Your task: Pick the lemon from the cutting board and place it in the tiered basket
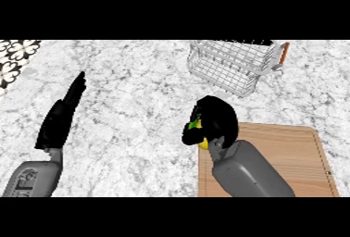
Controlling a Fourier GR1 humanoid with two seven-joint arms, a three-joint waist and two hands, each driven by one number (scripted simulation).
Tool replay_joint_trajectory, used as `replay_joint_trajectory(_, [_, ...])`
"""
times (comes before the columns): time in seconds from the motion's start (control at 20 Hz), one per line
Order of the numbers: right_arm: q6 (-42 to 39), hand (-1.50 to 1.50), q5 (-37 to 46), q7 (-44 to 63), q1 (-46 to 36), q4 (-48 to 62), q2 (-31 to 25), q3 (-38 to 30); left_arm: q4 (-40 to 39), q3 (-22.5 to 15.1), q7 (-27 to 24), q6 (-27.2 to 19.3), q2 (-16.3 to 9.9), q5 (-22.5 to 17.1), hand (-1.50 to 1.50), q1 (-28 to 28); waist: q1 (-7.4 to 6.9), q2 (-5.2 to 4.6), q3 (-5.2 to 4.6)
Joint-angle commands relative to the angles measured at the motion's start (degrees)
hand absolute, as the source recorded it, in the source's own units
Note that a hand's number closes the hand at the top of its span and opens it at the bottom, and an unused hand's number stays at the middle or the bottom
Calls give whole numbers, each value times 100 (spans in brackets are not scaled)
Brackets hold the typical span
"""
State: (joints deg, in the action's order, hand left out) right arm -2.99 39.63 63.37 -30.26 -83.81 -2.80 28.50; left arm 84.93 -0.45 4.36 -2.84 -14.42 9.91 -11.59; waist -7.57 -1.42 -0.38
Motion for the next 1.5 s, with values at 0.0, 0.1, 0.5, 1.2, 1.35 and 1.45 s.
replay_joint_trajectory(0.0, [850, 150, 491, 804, -1084, 470, 266, -120, -41, -129, 17, 70, 51, 33, 0, -177, -179, -14, 4])
replay_joint_trajectory(0.1, [1226, 150, 755, 808, -1482, 491, 270, -337, -90, -84, 2, 56, -15, 71, 0, -197, -204, 12, 3])
replay_joint_trajectory(0.5, [1667, 150, 2287, 1280, -3272, 1410, 276, -598, -220, -184, 76, 51, 141, 72, 0, -312, -167, 52, -17])
replay_joint_trajectory(1.2, [1580, 150, 2430, 1508, -5654, 3811, 276, -1546, -459, -9, -31, -89, 154, 91, 0, -396, -1, -7, 3])
replay_joint_trajectory(1.35, [1237, 150, 2466, 1264, -6152, 4511, 276, -1652, -405, -51, 136, -114, 184, 141, 0, -454, 107, 14, 6])
replay_joint_trajectory(1.45, [1631, 150, 2501, 1112, -5956, 4872, 277, -1569, -343, -58, -52, -268, 174, 282, 0, -202, 140, 14, 10])
